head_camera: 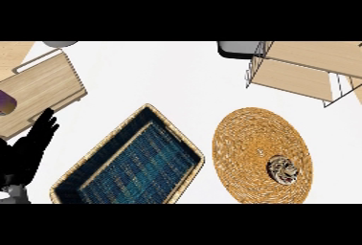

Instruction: Pick the bell pepper from the placemat and place it in the tiered shelf

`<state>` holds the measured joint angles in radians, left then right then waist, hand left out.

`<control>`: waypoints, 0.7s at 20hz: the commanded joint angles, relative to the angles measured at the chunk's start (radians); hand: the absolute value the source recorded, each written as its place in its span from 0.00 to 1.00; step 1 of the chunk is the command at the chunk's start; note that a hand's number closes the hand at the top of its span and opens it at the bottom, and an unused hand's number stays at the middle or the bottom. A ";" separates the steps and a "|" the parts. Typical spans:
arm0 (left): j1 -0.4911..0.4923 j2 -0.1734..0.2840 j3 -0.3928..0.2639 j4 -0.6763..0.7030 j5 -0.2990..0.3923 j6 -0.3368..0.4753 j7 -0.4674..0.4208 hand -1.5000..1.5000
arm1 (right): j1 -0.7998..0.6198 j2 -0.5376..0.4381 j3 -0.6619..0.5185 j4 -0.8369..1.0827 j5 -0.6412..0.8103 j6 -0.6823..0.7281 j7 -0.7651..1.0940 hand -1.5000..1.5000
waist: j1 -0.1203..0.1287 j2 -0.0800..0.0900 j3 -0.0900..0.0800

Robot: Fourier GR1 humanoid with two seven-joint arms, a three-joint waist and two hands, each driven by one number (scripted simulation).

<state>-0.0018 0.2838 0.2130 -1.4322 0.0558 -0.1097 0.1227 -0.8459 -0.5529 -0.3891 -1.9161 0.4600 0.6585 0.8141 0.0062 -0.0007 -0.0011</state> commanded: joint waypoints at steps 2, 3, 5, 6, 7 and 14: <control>-0.024 -0.005 0.002 -0.007 0.003 0.007 0.051 0.50 | -0.067 -0.086 0.048 0.200 0.077 -0.044 -0.080 1.00 | 0.008 0.004 0.001; -0.031 0.020 0.021 0.109 -0.001 -0.040 -0.061 0.50 | -0.128 -0.096 0.002 0.203 0.002 -0.009 -0.026 1.00 | 0.000 0.002 0.000; -0.061 -0.031 -0.006 0.071 -0.030 0.030 -0.022 0.50 | -0.039 -0.050 0.090 0.202 0.122 -0.119 -0.096 1.00 | 0.000 0.003 0.001; -0.055 -0.015 0.001 0.019 -0.015 0.023 0.025 0.50 | -0.094 -0.127 0.044 0.317 0.120 -0.109 -0.152 1.00 | 0.006 0.004 0.001; 0.017 -0.050 -0.036 -0.024 -0.046 0.034 -0.006 0.50 | -0.054 -0.087 0.108 0.304 0.179 -0.155 -0.152 1.00 | 0.011 0.004 0.001; -0.032 -0.019 0.003 0.018 -0.004 -0.011 0.007 0.50 | -0.113 -0.125 0.142 0.542 0.269 -0.283 -0.286 1.00 | 0.010 0.005 0.001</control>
<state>-0.0225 0.2721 0.2173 -1.4122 0.0419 -0.1126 0.1162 -0.9176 -0.6576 -0.2653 -1.5208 0.6737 0.4525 0.6042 0.0133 0.0031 -0.0002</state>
